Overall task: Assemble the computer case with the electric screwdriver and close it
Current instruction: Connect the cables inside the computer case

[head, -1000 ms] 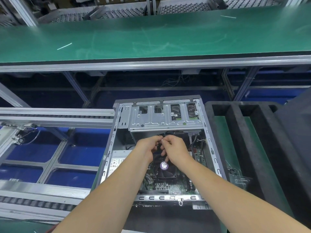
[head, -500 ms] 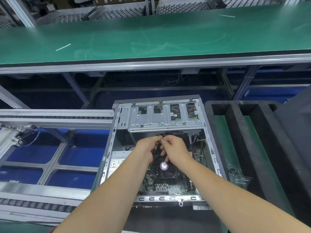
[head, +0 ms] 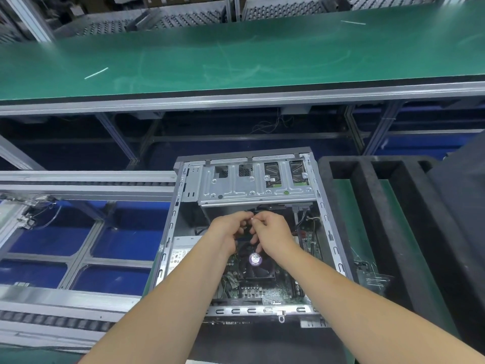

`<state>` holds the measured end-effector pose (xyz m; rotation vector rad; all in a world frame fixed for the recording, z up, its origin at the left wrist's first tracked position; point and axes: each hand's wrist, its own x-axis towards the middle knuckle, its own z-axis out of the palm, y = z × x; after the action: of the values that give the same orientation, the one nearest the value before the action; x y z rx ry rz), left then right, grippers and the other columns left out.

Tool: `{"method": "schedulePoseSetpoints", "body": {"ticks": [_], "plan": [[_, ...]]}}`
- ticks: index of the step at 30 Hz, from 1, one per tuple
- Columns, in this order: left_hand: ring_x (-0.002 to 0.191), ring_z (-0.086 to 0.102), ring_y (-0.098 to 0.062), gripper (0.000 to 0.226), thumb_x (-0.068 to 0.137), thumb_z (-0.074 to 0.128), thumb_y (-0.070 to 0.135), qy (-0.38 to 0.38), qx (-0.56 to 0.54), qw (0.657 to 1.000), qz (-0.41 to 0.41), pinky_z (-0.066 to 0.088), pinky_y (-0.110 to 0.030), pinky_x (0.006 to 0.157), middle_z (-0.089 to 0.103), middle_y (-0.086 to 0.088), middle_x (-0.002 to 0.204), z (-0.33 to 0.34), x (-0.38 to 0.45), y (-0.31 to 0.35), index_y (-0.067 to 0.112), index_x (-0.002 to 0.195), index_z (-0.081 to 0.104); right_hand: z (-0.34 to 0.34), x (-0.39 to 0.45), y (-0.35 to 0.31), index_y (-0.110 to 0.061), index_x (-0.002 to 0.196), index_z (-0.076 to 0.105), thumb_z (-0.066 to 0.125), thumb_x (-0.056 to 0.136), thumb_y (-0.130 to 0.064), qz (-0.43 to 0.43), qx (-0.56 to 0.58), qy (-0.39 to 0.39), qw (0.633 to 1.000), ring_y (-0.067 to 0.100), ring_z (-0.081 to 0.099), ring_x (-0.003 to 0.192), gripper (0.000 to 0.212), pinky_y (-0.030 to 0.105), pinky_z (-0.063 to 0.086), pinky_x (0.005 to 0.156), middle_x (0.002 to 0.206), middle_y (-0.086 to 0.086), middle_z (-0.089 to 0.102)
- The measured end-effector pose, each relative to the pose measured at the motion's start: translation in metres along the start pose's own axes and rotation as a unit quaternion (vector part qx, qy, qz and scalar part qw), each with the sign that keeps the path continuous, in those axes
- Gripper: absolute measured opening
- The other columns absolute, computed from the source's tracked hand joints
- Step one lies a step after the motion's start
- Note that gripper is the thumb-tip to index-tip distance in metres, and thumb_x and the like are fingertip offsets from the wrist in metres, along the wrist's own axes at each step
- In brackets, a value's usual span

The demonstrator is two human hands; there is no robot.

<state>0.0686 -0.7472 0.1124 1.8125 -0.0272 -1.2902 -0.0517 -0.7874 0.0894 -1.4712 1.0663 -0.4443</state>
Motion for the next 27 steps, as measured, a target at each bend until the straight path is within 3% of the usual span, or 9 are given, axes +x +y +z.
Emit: {"method": "schedulePoseSetpoints", "body": {"ticks": [4,9,14,21,23,27], "plan": [[0.051,0.042,-0.011,0.033,0.085,0.076,0.024,0.0,0.004,1.0,-0.007,0.033,-0.026,0.048,0.05,0.004,0.059,0.001,-0.004,0.002,0.018,0.06,0.056,-0.001,-0.002,-0.003,-0.017,0.098,0.066,0.052,0.109,-0.012,-0.004,-0.01,0.006,1.0,0.007,0.057,0.04,0.019,0.022,0.046,0.039,0.08,0.009,0.067],[0.048,0.043,-0.01,0.029,0.078,0.078,0.022,0.022,0.01,1.0,-0.009,0.034,-0.025,0.049,0.051,0.005,0.056,0.004,-0.008,0.006,0.018,0.058,0.057,-0.001,-0.004,-0.003,-0.018,0.1,0.065,0.054,0.108,-0.014,-0.001,-0.015,0.031,0.999,0.025,0.066,0.049,0.014,0.036,0.058,0.049,0.072,0.008,0.07],[0.04,0.039,-0.008,0.027,0.077,0.072,0.017,0.016,0.021,1.0,-0.018,0.031,-0.02,0.037,0.049,0.006,0.05,0.005,-0.013,0.007,0.018,0.056,0.054,-0.001,-0.005,-0.003,-0.013,0.104,0.062,0.056,0.107,-0.017,0.012,-0.029,0.03,0.999,0.019,0.064,0.042,0.008,0.028,0.052,0.045,0.067,0.008,0.071],[0.034,0.04,-0.007,0.025,0.08,0.067,0.017,0.006,0.024,0.999,-0.032,0.031,-0.015,0.035,0.051,0.007,0.047,0.003,-0.02,0.008,0.017,0.058,0.056,0.001,-0.009,-0.004,-0.018,0.097,0.061,0.058,0.105,-0.018,-0.006,-0.081,0.056,0.995,0.011,0.06,0.039,0.009,0.022,0.046,0.043,0.07,0.005,0.072],[0.034,0.042,-0.007,0.024,0.082,0.067,0.014,0.006,0.013,1.0,-0.028,0.031,-0.013,0.034,0.053,0.006,0.046,0.004,-0.02,0.007,0.015,0.06,0.058,0.001,-0.01,-0.005,-0.019,0.094,0.064,0.059,0.102,-0.016,-0.028,-0.116,0.057,0.991,0.007,0.062,0.045,0.01,0.028,0.053,0.051,0.073,0.001,0.071],[0.047,0.045,-0.012,0.016,0.085,0.069,0.013,-0.001,-0.008,1.0,-0.021,0.04,-0.022,0.045,0.054,0.001,0.052,0.006,-0.019,0.0,0.012,0.069,0.064,0.0,-0.012,-0.01,-0.017,0.085,0.067,0.065,0.089,-0.015,-0.018,-0.112,0.059,0.992,0.026,0.072,0.074,0.005,0.045,0.062,0.073,0.08,0.002,0.072]]}}
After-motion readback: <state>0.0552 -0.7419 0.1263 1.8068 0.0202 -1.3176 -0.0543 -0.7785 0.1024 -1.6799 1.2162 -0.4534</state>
